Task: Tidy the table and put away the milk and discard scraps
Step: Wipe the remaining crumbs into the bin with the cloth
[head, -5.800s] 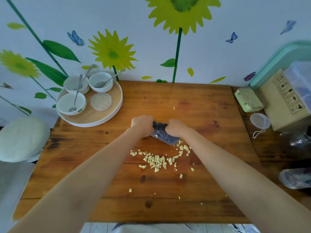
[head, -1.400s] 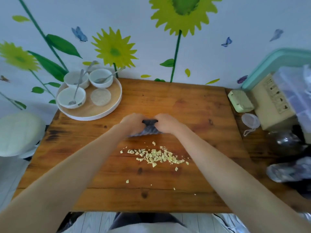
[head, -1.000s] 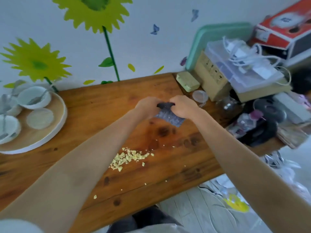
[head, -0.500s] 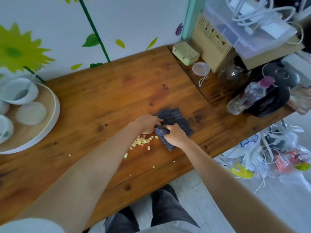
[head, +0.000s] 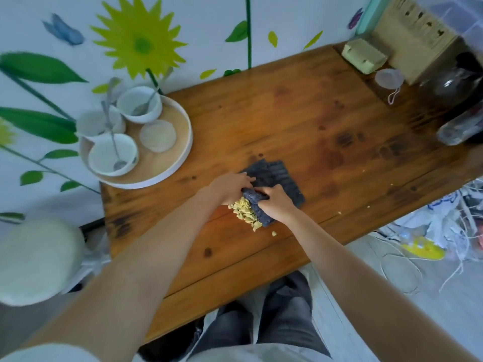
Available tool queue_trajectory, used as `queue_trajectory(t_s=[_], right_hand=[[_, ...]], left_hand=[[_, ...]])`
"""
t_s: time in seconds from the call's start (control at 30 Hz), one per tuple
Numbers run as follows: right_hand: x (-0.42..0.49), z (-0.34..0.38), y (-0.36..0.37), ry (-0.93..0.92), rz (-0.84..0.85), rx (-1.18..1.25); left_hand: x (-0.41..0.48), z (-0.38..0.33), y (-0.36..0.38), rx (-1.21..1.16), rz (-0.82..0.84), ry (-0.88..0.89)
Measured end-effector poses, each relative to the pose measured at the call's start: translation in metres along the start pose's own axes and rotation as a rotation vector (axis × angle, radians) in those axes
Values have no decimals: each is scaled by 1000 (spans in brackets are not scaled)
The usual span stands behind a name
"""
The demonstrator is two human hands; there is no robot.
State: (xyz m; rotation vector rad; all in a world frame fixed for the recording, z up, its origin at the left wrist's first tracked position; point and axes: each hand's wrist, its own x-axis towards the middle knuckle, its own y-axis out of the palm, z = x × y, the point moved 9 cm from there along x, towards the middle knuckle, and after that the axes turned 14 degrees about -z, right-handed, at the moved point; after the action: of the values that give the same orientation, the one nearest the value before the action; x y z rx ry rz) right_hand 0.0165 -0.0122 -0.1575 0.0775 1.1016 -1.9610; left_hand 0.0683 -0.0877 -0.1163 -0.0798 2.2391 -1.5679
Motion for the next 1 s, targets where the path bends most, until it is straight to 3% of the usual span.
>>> queue_trajectory(t_s=[0.37,0.53,0.63,1.0], right_hand=[[-58,69,85,-86,87,-42],[-74,86,87,-129,156,-29],[-75,88,69,-128,179,-74],[-46,66,-99,-91,-159,21]], left_hand=[[-103,76,15,-9,-10,-130],[-117,77,7,67,36,-184],[-112,64,-11,77,38,-195],[-16,-39,-115,123,-158,-53]])
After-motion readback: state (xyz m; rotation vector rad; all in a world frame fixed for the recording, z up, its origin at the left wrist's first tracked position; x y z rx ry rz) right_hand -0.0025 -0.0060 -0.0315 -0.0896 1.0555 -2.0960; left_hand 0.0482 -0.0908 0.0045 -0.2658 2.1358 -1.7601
